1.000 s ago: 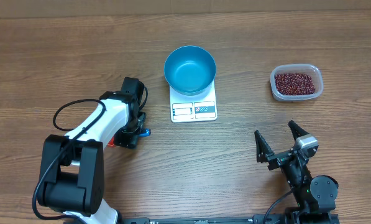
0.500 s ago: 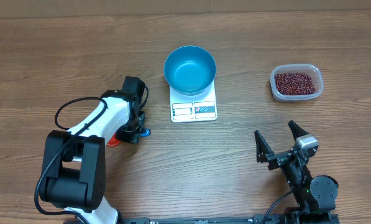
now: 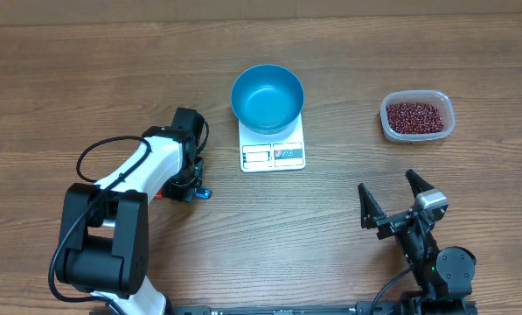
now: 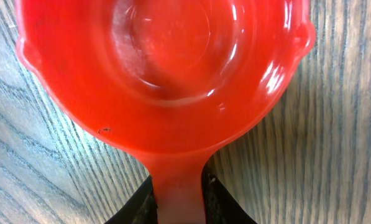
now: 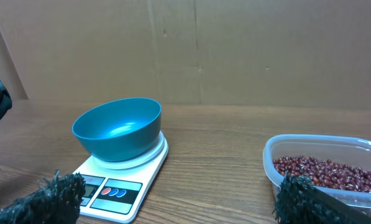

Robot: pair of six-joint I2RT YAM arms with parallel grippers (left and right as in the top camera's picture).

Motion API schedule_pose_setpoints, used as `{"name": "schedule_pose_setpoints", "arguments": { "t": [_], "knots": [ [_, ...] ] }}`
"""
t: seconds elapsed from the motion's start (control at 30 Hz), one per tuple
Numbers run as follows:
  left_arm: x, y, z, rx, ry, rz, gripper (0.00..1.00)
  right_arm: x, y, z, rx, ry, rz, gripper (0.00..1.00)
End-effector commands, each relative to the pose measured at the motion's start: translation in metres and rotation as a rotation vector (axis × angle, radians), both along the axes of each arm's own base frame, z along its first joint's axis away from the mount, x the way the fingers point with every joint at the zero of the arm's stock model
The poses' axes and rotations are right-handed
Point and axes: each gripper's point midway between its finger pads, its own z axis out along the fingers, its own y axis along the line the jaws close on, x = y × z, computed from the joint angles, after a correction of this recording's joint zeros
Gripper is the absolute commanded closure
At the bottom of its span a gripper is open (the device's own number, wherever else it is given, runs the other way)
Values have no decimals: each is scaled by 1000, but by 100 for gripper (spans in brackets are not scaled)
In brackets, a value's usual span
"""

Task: Scoop item into bowl and weigh 150g on scale
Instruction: 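Close the left gripper on the scoop handle and lift it, then carry the red scoop with the left gripper toward the scale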

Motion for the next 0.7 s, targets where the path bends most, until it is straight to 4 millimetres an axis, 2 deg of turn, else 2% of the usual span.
{"name": "schedule_pose_setpoints", "arguments": {
  "t": [0.0,0.27,0.43,0.6,0.67],
  "knots": [
    [-3,7,-7,26,33,-16,82,1,-2,-2,-3,-4,-10,0],
    [5,0,-3,-9,22,-97,96,1,-2,-2,-3,-4,-11,0],
    [34,-17,16,-82,-49,-237,96,1,-2,-2,-3,-4,-11,0],
    [67,-43,46,-168,-152,-382,96,1,-2,-2,-3,-4,-11,0],
    [82,-59,63,-205,-205,-453,96,1,-2,-2,-3,-4,-11,0]
  ]
}}
